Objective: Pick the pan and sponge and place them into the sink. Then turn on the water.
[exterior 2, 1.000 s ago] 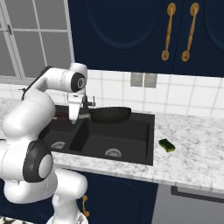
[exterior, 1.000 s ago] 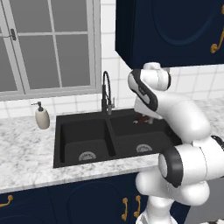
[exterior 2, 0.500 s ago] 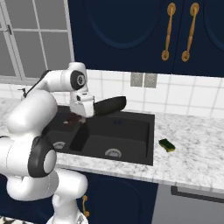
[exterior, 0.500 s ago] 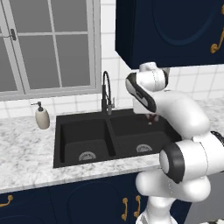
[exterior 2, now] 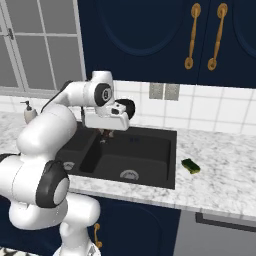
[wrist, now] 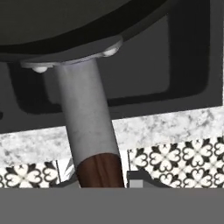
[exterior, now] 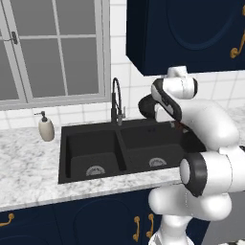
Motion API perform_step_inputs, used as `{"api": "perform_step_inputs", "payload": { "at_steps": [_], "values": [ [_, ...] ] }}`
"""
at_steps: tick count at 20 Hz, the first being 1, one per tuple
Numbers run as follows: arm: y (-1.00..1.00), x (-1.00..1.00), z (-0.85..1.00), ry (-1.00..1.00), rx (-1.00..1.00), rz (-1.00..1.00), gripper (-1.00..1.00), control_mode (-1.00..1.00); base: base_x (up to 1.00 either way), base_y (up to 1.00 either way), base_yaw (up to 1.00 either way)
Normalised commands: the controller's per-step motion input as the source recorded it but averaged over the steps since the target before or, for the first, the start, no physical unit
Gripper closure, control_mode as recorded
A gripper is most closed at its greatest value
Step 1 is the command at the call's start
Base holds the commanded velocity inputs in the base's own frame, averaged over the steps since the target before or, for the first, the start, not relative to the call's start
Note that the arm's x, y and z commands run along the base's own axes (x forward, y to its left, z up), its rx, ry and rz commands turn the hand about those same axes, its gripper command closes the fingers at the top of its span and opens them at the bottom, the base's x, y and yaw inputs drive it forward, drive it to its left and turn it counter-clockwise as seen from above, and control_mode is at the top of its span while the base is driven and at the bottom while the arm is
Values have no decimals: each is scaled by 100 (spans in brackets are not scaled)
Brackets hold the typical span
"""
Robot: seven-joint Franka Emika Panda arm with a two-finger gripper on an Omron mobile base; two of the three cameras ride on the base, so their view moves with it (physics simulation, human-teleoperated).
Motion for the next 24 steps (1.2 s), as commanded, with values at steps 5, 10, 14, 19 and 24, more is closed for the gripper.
{"api": "perform_step_inputs", "payload": {
  "at_steps": [5, 10, 14, 19, 24],
  "values": [
    [-66, 13, -3, -4, 23, 59, 100, -100, 0, 0, 0],
    [-42, 13, -12, 5, 3, 37, 100, -100, 0, 0, 0],
    [0, 1, -5, 1, -2, 3, 100, -100, 0, 0, 0],
    [-5, 13, -9, 0, 0, 6, 100, -100, 0, 0, 0],
    [-9, 55, -39, 1, -4, 35, 100, -100, 0, 0, 0]
  ]
}}
